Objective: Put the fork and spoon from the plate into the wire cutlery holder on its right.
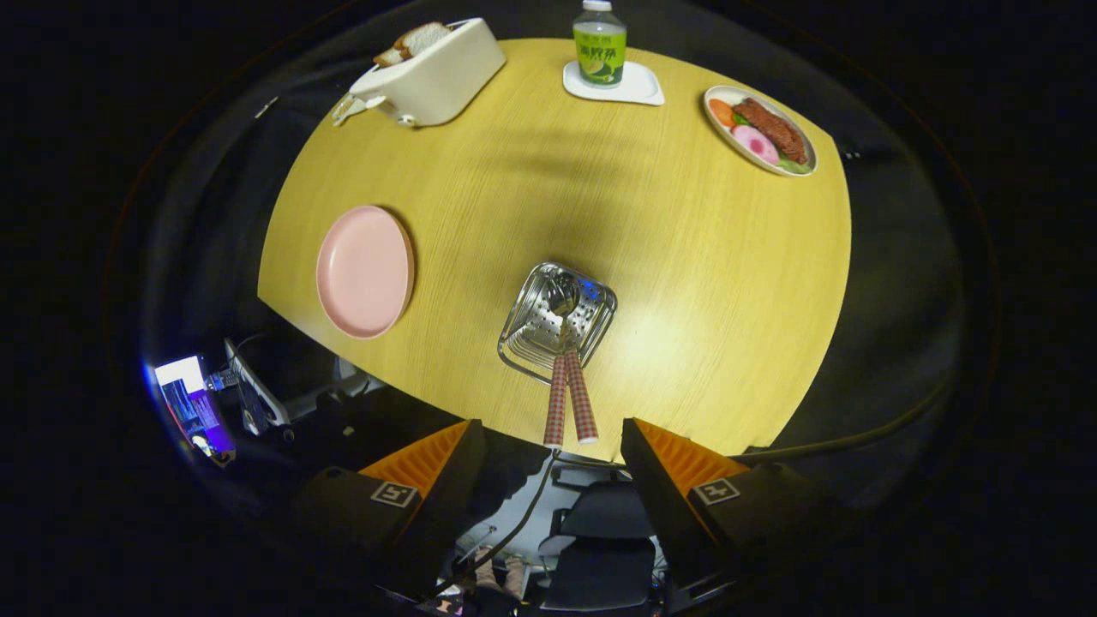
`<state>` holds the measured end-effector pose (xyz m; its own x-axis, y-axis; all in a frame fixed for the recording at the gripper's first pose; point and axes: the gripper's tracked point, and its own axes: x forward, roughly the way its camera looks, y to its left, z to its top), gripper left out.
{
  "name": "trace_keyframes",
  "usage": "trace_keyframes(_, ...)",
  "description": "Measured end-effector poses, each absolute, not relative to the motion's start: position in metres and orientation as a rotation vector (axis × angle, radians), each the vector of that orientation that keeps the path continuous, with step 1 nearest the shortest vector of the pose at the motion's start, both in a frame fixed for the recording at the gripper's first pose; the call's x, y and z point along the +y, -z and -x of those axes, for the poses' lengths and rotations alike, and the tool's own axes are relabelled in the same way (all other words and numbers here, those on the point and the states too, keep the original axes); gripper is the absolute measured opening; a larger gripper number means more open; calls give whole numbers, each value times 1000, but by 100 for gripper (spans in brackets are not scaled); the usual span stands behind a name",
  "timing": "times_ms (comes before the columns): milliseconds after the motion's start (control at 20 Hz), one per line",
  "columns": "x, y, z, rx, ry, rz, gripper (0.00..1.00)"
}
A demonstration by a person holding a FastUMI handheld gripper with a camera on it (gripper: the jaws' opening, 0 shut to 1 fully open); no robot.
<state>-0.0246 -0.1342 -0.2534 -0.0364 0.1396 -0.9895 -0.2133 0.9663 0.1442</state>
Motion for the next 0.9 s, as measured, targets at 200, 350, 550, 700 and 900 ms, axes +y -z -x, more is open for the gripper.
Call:
trace_keyframes(200,-134,237,14,1323,-204,53,100)
trace_keyframes(350,-129,219,4,1151,-166,33,100)
trace_keyframes(550,-125,192,-12,937,-134,1,100)
trace_keyframes(700,-128,165,-19,780,-125,-5,100)
trace_keyframes(900,-139,133,-22,599,-109,-31,100)
